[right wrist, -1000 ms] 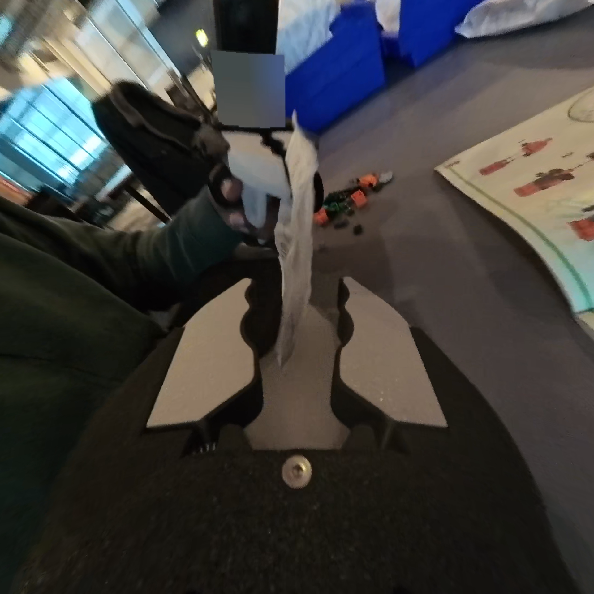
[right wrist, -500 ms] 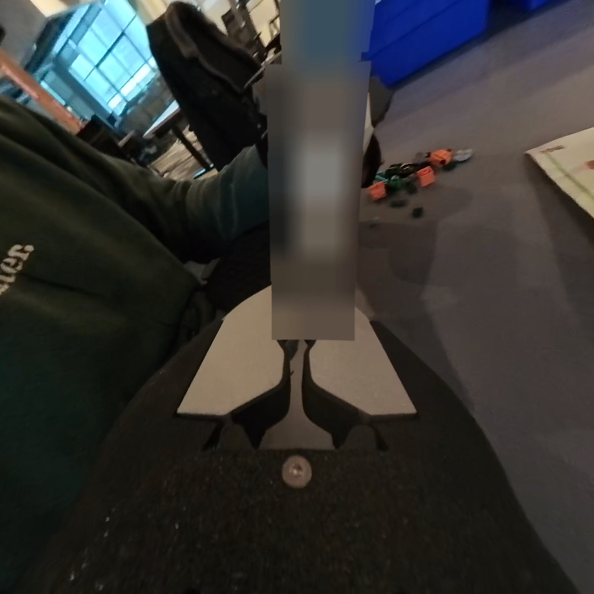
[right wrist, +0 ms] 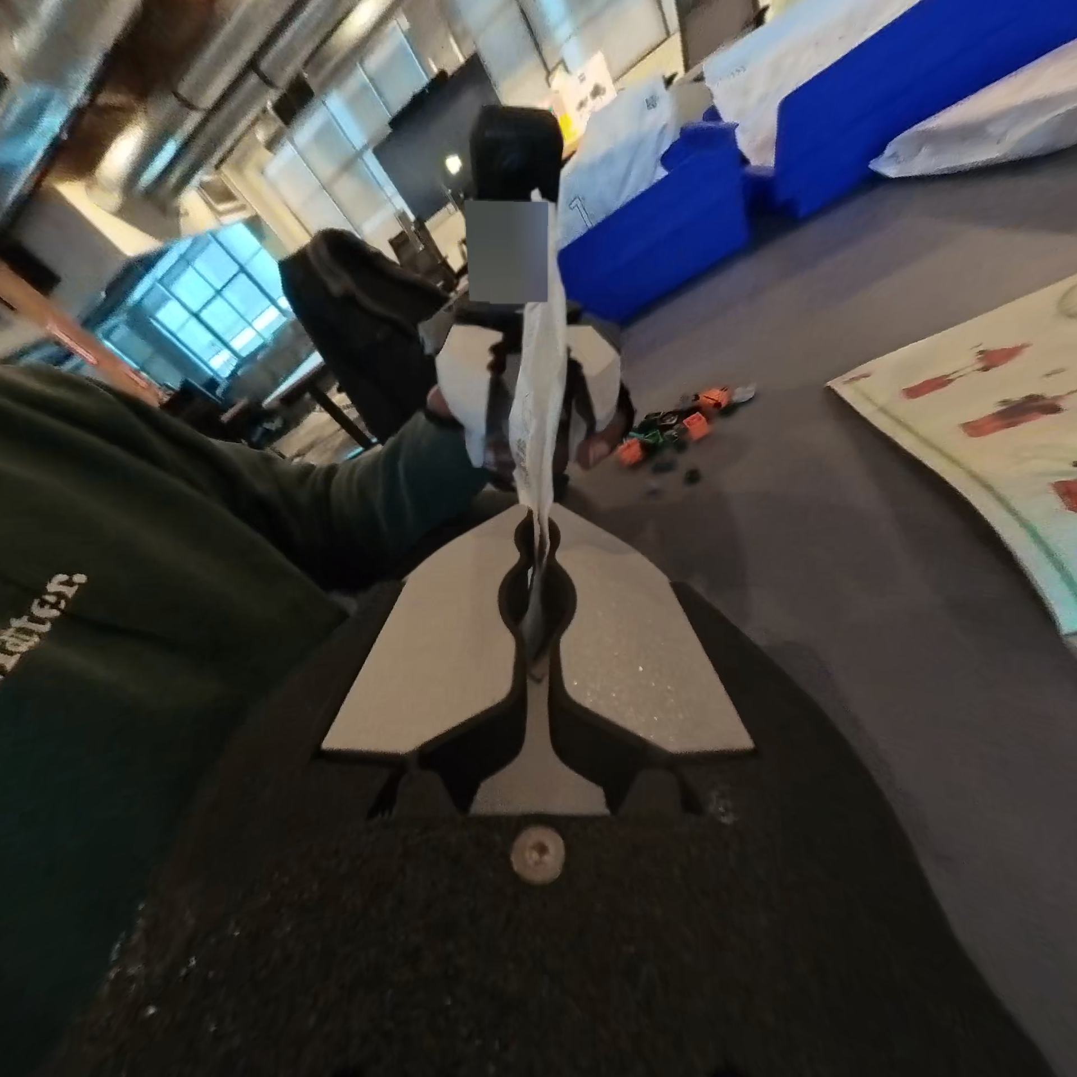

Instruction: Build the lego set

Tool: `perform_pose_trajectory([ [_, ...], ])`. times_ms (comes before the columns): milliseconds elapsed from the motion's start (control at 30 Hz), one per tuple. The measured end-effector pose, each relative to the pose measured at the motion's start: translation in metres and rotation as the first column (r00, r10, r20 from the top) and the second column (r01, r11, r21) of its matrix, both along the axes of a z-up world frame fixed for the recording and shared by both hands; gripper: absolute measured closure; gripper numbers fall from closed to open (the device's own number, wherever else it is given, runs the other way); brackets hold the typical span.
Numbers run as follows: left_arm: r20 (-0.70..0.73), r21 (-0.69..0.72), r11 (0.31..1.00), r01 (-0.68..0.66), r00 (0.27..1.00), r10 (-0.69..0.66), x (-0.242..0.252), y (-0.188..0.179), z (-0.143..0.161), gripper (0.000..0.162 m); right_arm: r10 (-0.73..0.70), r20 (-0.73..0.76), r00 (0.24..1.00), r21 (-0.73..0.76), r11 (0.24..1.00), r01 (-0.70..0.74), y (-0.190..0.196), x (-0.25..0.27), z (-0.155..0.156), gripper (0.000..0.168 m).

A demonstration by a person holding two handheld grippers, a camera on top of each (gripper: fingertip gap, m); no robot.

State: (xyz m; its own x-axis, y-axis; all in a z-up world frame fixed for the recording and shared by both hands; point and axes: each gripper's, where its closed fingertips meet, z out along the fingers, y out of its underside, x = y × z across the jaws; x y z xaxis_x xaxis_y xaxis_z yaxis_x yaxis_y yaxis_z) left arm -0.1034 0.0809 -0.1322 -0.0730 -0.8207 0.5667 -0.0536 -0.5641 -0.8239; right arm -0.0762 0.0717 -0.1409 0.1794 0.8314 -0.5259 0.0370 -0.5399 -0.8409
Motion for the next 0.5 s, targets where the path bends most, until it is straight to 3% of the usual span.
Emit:
perform_pose_trajectory([
  [200, -0.053, 0.023, 0.999, -0.034, 0.998, 0.035, 0.013, 0.004, -0.007, 0.151, -0.022, 0.013, 1.000, -0.011, 1.000, 0.022, 0.004, 0.000, -0.006, 0.168],
  [233, -0.052, 0.018, 0.999, -0.033, 0.998, 0.034, 0.013, 0.006, -0.007, 0.161, -0.030, 0.014, 0.999, -0.010, 1.000, 0.030, 0.005, 0.000, -0.006, 0.168],
  [333, -0.081, 0.001, 0.999, -0.047, 0.996, 0.047, 0.015, 0.013, -0.010, 0.162, -0.077, 0.047, 0.996, -0.007, 0.997, 0.077, 0.012, 0.003, -0.010, 0.168],
  [500, -0.115, -0.051, 0.991, -0.120, 0.987, 0.113, 0.000, 0.055, -0.004, 0.162, -0.198, 0.104, 0.975, 0.041, 0.980, 0.195, 0.031, 0.029, -0.012, 0.138],
])
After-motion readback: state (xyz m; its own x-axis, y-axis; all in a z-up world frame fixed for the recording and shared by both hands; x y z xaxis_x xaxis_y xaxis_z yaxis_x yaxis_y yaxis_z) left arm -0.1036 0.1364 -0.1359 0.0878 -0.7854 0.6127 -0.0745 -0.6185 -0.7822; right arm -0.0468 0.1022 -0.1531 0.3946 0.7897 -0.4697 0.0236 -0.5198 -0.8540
